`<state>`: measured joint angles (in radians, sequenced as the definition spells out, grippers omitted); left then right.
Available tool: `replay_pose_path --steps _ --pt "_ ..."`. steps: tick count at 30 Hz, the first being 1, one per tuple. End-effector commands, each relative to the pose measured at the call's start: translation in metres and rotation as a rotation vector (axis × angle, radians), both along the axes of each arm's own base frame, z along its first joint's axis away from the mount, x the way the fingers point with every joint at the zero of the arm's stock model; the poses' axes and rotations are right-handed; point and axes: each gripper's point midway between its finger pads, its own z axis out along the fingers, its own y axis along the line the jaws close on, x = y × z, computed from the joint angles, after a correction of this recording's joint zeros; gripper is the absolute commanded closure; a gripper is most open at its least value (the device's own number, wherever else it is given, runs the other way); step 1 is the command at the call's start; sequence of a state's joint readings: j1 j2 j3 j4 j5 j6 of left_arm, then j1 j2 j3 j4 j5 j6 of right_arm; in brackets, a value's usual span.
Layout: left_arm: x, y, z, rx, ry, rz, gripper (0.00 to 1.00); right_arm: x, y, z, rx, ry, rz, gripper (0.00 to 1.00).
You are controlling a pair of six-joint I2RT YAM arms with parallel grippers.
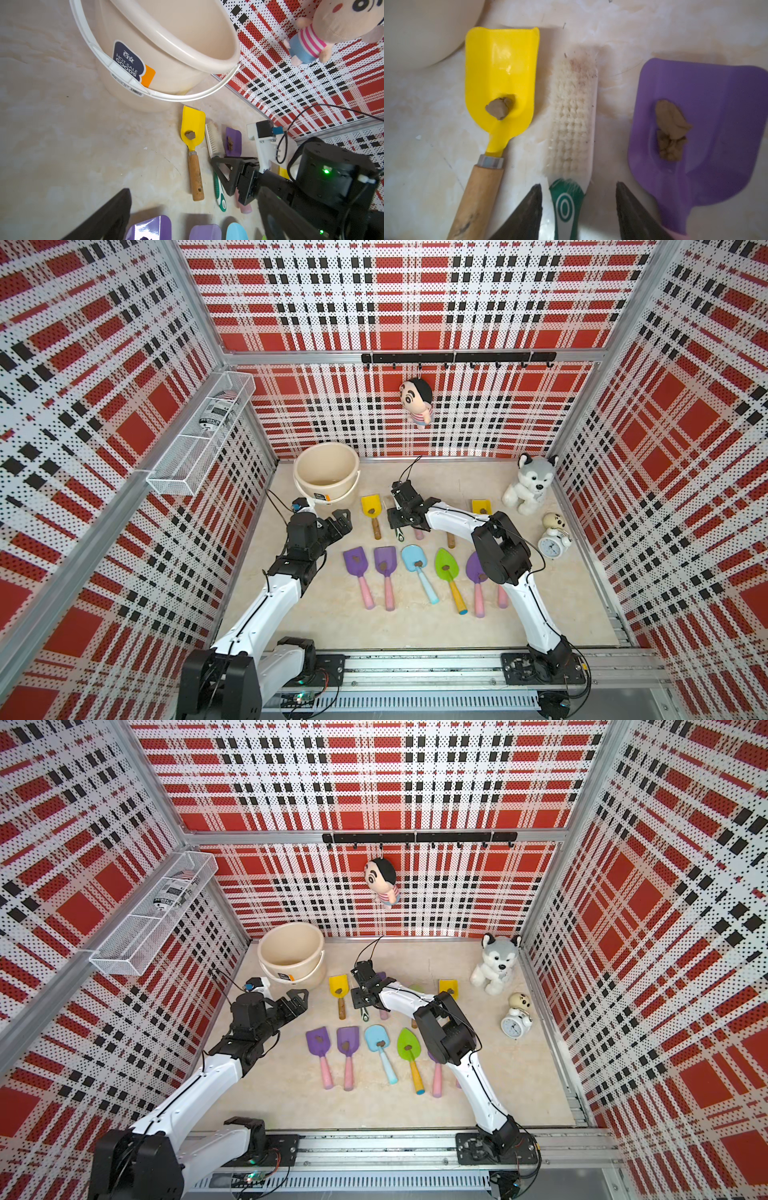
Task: Brush the soil off the hand trowel and place it into the bucket
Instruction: Pick up the brush from the center of the board.
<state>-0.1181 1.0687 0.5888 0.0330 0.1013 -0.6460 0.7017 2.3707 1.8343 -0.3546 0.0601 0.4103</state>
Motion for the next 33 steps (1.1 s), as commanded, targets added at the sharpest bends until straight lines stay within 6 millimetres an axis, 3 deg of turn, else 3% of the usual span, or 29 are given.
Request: replay_pose_path --steps 1,13,18,24,29,33 --pt "-0.002 0.003 -0.002 0.008 -0.005 0.0 0.04 -0.001 -0.001 -0.016 -0.023 0.037 0.003 0.42" --pt "-0.004 0.006 -0.001 -0.032 -0.003 0.04 0.03 -0.015 -0.009 -0.046 -0.186 0.039 0.01 0.54" --pt "-0.004 0.0 0.003 -0.113 -0.025 0.034 0.01 -0.019 -0.006 -0.044 -0.174 0.036 0.034 0.63" --pt "-0.002 -0.004 0.009 -0.162 -0.043 0.023 0.01 -0.012 0.004 -0.009 -0.132 -0.036 0.069 0.73" --pt "0.002 -0.002 0.017 -0.231 -0.053 0.039 0.0 -0.005 0.005 0.039 -0.091 -0.133 0.072 0.81" --pt "0.006 -0.016 0.037 -0.317 -0.111 -0.036 0.01 -0.009 0.003 0.08 -0.044 -0.204 0.067 0.86"
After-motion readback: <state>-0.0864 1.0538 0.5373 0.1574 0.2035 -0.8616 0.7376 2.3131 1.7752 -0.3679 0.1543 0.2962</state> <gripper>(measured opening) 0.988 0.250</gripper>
